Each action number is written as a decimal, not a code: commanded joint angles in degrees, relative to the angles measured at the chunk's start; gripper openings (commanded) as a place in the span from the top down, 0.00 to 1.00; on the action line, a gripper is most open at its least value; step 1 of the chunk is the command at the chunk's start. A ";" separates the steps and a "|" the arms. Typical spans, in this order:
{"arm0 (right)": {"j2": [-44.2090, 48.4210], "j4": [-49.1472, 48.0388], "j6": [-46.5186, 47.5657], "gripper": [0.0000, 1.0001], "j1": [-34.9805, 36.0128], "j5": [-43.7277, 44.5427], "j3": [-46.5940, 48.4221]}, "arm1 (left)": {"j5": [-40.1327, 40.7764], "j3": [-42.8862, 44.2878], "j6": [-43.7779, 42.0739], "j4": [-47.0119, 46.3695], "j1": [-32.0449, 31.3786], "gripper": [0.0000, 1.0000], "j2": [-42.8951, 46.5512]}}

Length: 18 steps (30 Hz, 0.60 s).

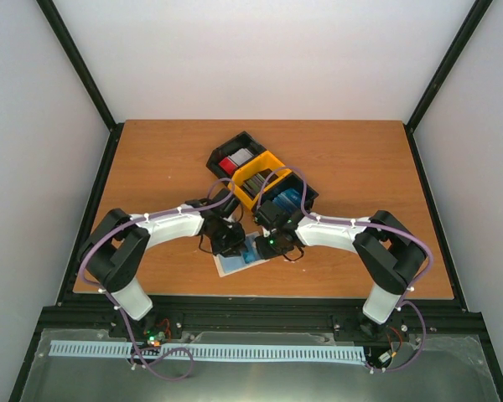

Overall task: Put the credit cards into the card holder
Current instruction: Insert the credit card into the card holder.

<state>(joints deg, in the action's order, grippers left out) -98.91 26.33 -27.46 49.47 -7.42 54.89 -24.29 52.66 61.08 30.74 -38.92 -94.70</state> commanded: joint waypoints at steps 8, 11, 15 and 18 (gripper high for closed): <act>-3.14 1.49 -1.08 0.79 0.19 -1.35 -3.48 | 0.27 -0.08 -0.24 -1.50 -0.11 0.92 -2.09; -2.98 1.55 -1.17 0.79 0.16 -1.32 -3.61 | 0.08 0.15 -0.47 -1.86 -0.11 0.92 -2.54; -2.74 1.35 -1.21 0.79 0.14 -1.32 -4.02 | -0.67 0.45 -0.91 -2.97 -0.06 0.93 -2.79; -2.61 1.30 -1.31 0.79 0.18 -1.43 -4.29 | -2.19 0.55 -1.15 -4.87 -0.11 0.93 -2.28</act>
<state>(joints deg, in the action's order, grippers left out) -98.54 24.67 -27.92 49.47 -7.90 54.02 -24.45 52.01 60.86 29.23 -38.89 -96.79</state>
